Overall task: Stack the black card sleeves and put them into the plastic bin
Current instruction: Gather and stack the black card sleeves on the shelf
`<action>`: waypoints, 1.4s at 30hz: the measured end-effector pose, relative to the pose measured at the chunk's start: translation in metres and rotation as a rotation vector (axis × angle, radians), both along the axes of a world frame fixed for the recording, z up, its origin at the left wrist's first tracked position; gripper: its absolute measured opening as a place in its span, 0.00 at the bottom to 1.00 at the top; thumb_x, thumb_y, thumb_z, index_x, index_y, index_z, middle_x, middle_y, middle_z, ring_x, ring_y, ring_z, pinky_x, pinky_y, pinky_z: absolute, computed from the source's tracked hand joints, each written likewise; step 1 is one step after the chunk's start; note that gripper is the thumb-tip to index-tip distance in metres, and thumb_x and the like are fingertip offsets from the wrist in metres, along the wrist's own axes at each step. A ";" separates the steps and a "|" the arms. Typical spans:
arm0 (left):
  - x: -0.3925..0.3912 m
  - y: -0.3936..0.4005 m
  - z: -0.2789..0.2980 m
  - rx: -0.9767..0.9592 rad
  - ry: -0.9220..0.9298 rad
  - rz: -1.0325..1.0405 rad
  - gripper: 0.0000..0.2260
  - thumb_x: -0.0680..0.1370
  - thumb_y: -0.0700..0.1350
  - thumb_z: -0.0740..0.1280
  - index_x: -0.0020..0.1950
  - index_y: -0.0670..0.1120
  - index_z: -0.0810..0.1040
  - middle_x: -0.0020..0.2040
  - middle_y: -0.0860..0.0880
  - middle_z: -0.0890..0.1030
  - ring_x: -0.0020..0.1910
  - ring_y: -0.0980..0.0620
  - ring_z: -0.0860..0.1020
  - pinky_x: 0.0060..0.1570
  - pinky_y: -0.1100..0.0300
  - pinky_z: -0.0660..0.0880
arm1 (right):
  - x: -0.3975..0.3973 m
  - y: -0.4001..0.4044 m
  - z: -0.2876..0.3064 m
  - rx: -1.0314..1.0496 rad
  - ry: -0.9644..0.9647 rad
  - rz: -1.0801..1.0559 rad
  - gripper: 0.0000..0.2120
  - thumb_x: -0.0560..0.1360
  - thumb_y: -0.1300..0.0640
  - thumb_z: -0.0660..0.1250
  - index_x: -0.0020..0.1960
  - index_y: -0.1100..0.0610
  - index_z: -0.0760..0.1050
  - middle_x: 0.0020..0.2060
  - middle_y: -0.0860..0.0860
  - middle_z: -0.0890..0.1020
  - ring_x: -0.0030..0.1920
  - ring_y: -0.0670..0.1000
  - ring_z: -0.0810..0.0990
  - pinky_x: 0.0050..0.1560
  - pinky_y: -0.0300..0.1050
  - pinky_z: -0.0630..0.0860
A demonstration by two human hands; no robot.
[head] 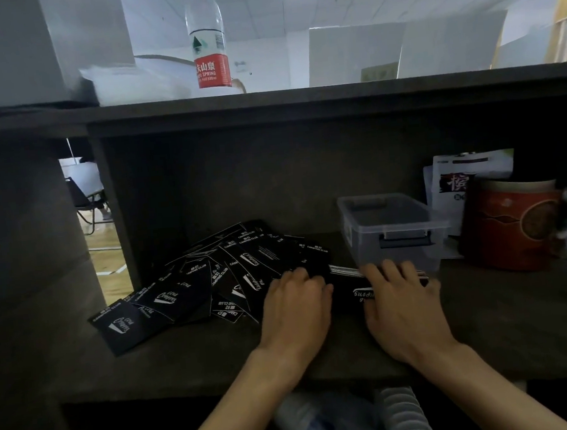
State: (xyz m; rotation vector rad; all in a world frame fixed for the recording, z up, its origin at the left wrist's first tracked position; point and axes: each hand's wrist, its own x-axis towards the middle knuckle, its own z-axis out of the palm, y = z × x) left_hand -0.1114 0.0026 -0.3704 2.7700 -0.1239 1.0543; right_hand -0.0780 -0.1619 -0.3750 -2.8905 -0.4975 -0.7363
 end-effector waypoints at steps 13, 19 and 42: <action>0.046 0.056 0.017 0.048 0.144 0.202 0.15 0.79 0.51 0.66 0.64 0.50 0.77 0.56 0.45 0.81 0.60 0.46 0.73 0.61 0.54 0.67 | -0.002 -0.001 0.001 0.040 -0.017 0.017 0.20 0.78 0.47 0.58 0.69 0.45 0.61 0.61 0.47 0.70 0.62 0.52 0.66 0.57 0.57 0.70; 0.013 0.057 0.031 -0.168 -0.326 0.026 0.07 0.81 0.41 0.62 0.53 0.43 0.79 0.42 0.47 0.82 0.41 0.50 0.78 0.43 0.56 0.75 | -0.003 -0.003 0.001 0.049 -0.010 0.019 0.21 0.78 0.48 0.59 0.70 0.46 0.61 0.62 0.48 0.70 0.63 0.52 0.66 0.59 0.58 0.70; 0.000 0.035 0.000 -0.381 -0.117 -0.019 0.06 0.79 0.50 0.67 0.46 0.50 0.80 0.41 0.54 0.76 0.38 0.59 0.75 0.40 0.60 0.74 | 0.003 -0.010 0.023 0.004 0.234 0.093 0.37 0.73 0.51 0.69 0.77 0.45 0.54 0.69 0.49 0.65 0.71 0.54 0.60 0.70 0.62 0.62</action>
